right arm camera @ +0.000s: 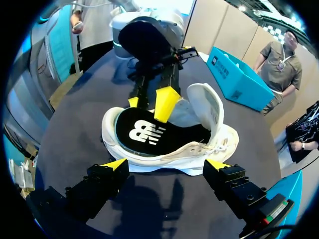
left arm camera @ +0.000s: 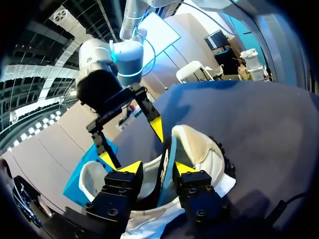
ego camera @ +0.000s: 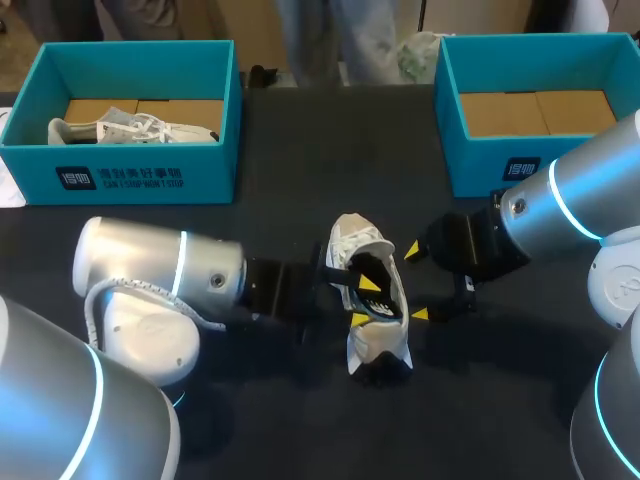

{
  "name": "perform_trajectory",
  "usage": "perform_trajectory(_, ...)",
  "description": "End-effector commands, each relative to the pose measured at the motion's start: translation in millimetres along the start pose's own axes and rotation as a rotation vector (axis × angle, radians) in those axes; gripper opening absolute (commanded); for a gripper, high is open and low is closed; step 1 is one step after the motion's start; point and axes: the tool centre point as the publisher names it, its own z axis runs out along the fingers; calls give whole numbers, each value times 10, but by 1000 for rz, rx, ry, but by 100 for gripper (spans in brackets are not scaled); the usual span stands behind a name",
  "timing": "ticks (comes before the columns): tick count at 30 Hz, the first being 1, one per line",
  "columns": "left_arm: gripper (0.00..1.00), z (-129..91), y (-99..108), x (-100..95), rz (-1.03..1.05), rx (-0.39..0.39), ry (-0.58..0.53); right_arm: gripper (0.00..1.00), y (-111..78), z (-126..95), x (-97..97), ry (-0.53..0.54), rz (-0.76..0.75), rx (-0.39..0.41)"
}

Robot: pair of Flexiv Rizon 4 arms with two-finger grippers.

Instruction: Take the shoe out of the shoebox, open the shoe tongue, remove and reinsert the insole, then place the shoe into the shoebox

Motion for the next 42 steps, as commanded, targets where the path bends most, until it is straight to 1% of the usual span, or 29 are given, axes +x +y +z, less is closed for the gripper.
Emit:
perform_trajectory(1,40,-57,-74,37,9,9,-12,100,5,4,9,-2,0,2)
perform_trajectory(5,38,1,-104,43,10,20,-3,100,5,4,9,-2,0,2)
perform_trajectory(7,30,33,-93,64,6,20,7,100,5,4,9,-2,0,2)
perform_trajectory(8,24,46,-87,74,2,21,10,100,5,4,9,-2,0,2)
perform_trajectory(9,4,55,-81,80,0,22,11,100,5,4,9,-2,0,2)
perform_trajectory(10,0,66,-76,86,-2,23,15,100,5,4,9,-2,0,2)
perform_trajectory(15,0,87,-21,104,-5,18,27,100,5,4,9,-2,0,2)
perform_trajectory(23,0,36,102,166,-21,-10,50,100,5,4,9,-2,0,2)
perform_trajectory(27,0,38,101,156,-25,-15,51,100,5,4,9,-2,0,2)
perform_trajectory(28,17,33,73,137,-19,-11,45,100,5,4,9,-2,0,2)
perform_trajectory(29,36,25,42,117,-15,-4,40,100,5,4,9,-2,0,2)
perform_trajectory(33,41,-18,-79,48,8,9,35,100,5,4,9,-2,0,2)
perform_trajectory(35,40,-51,-132,19,16,14,38,100,5,4,9,-2,0,2)
perform_trajectory(37,42,-92,-176,-8,26,16,39,100,5,4,9,-2,0,2)
perform_trajectory(40,49,-161,-222,-43,38,13,48,100,5,4,9,-2,0,2)
perform_trajectory(42,50,-218,-253,-82,38,12,49,100,5,4,9,-2,0,2)
